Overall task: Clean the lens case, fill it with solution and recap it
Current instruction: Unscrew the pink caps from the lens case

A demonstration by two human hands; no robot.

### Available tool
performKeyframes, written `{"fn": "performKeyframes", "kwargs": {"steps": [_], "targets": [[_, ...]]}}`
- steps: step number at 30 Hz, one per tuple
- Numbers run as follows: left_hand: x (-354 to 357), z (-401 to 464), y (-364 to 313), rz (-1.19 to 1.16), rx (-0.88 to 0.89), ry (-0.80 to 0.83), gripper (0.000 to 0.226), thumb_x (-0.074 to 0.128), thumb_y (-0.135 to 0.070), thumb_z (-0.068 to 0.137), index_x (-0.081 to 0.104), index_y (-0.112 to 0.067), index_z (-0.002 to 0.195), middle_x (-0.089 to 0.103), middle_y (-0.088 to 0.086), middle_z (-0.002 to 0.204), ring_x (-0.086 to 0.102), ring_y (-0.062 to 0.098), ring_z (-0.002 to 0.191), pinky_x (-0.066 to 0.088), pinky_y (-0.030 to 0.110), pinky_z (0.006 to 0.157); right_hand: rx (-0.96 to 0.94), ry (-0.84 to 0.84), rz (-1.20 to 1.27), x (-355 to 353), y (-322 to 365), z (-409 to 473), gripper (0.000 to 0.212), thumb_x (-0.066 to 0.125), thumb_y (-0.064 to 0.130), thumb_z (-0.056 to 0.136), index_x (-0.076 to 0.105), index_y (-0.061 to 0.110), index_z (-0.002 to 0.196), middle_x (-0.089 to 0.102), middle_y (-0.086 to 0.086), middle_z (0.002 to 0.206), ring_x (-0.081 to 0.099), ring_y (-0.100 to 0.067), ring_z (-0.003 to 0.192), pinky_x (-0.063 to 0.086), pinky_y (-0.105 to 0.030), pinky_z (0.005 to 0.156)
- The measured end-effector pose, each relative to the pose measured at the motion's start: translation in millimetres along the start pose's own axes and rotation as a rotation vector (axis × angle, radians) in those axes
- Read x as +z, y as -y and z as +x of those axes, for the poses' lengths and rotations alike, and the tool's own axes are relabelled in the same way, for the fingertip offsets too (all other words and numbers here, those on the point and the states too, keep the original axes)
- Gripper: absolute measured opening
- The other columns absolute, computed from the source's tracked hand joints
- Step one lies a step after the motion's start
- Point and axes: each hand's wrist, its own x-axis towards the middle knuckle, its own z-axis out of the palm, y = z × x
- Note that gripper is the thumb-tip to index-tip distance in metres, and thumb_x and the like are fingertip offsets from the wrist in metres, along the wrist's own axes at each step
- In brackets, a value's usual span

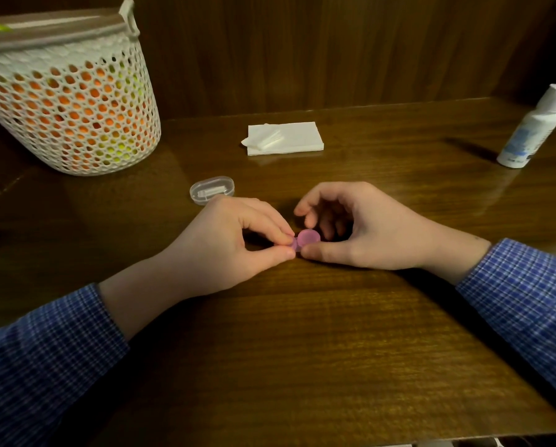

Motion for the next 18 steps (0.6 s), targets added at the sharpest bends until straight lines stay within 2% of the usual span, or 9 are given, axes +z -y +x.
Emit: {"fn": "performKeyframes", "kwargs": {"steps": [4,7,10,14,16,18], "targets": [[0.1,-0.1,0.5,-0.006,0.008,-0.002,0.015,0.081,-0.023,0.085,0.083,-0.023,0.100,0.076,-0.016,0.103,0.069,-0.002,0.101,0.056,0.019,0.089,-0.009,0.040,0.039,-2.2,0.7,0.0,0.034,0.084,0.019,0.084,0.069,0.023,0.113,0.073,0.005,0.100,0.069,-0.013,0.081,0.062,-0.039,0.073],[0.4,0.0,1.0,-0.005,-0.001,-0.004,0.015,0.082,-0.023,0.085,0.083,-0.023,0.100,0.076,-0.015,0.103,0.069,-0.002,0.101,0.057,0.023,0.090,-0.016,0.070,0.046,-3.6,1.9,-0.9,0.034,0.082,0.011,0.085,0.069,0.022,0.114,0.072,0.006,0.106,0.069,-0.015,0.083,0.062,-0.044,0.074],[0.5,0.4,0.4,-0.003,-0.001,-0.003,0.015,0.081,-0.024,0.085,0.083,-0.024,0.100,0.076,-0.016,0.102,0.069,-0.002,0.101,0.057,0.022,0.089,0.000,0.057,0.027,-3.1,2.2,-1.0,0.038,0.085,0.019,0.082,0.068,0.025,0.116,0.070,0.008,0.108,0.069,-0.013,0.085,0.063,-0.040,0.073],[0.2,0.3,0.5,-0.018,-0.002,-0.005,0.015,0.080,-0.027,0.084,0.083,-0.025,0.099,0.076,-0.017,0.101,0.070,0.000,0.101,0.057,0.021,0.087,0.016,0.011,-0.021,-0.6,2.3,1.2,0.039,0.088,0.033,0.079,0.069,0.026,0.112,0.070,0.010,0.098,0.067,-0.005,0.081,0.060,-0.026,0.069],[0.2,0.2,1.0,-0.020,-0.003,-0.001,0.015,0.080,-0.026,0.085,0.083,-0.025,0.099,0.076,-0.016,0.102,0.070,0.000,0.101,0.057,0.021,0.088,0.016,0.018,-0.010,-0.5,2.2,1.7,0.035,0.087,0.029,0.080,0.070,0.025,0.111,0.072,0.009,0.096,0.068,-0.006,0.080,0.060,-0.027,0.070],[0.1,0.2,1.2,-0.024,-0.005,-0.002,0.015,0.081,-0.024,0.085,0.083,-0.024,0.100,0.076,-0.015,0.102,0.070,0.000,0.101,0.057,0.023,0.089,0.010,0.045,0.028,-2.4,2.5,1.1,0.032,0.085,0.021,0.083,0.070,0.023,0.111,0.073,0.006,0.099,0.069,-0.010,0.080,0.062,-0.034,0.073]]}}
